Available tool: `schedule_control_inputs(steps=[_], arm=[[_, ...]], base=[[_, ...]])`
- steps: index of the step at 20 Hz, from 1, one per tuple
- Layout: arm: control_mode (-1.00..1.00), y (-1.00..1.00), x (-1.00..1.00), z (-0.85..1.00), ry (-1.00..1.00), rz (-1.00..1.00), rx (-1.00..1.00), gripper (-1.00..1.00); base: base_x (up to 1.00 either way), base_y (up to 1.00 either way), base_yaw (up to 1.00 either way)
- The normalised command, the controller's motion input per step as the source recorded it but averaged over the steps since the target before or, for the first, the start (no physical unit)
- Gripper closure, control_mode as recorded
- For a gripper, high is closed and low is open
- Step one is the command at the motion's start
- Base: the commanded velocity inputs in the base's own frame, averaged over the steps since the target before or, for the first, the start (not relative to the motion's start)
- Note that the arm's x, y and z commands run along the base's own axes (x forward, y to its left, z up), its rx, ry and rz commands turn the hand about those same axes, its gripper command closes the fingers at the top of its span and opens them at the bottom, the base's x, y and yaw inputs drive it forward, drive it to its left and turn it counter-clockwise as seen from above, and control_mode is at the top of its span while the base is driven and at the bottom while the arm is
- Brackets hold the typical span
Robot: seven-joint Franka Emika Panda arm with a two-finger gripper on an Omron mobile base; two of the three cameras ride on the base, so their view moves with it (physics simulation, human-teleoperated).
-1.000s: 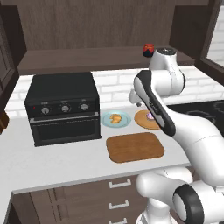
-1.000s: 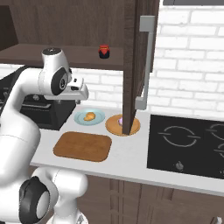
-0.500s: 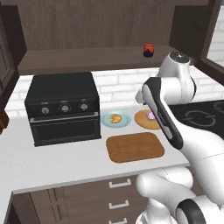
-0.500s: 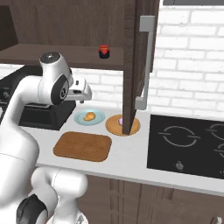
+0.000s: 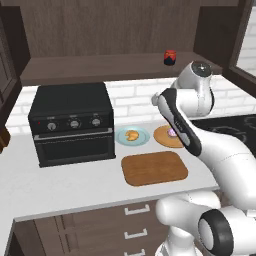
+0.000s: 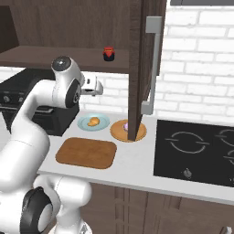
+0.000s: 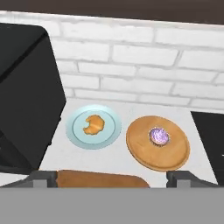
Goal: From the different types of pastries on the counter, select a croissant and place it on the cutting board. Then retrieve a jar of jam from the cabinet and place it alongside the croissant on the cutting board.
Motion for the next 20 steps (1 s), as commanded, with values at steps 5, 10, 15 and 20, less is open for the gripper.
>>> schedule_control_inputs(steps=[5, 10, 15, 20], arm=[[-1.0, -0.25, 0.41, 0.77, -0.01, -0.03, 0.06, -1.0], [-1.0, -0.06, 0.13, 0.36, -0.02, 0.0, 0.01, -1.0], [-1.0, -0.33, 0.24, 0.16, -0.04, 0.0, -0.02, -1.0], [-1.0, -0.44, 0.3, 0.25, -0.13, 0.0, -0.04, -1.0]], base=[[0.0, 0.0, 0.0], [0.0, 0.0, 0.0], [0.0, 0.0, 0.0], [0.0, 0.0, 0.0]])
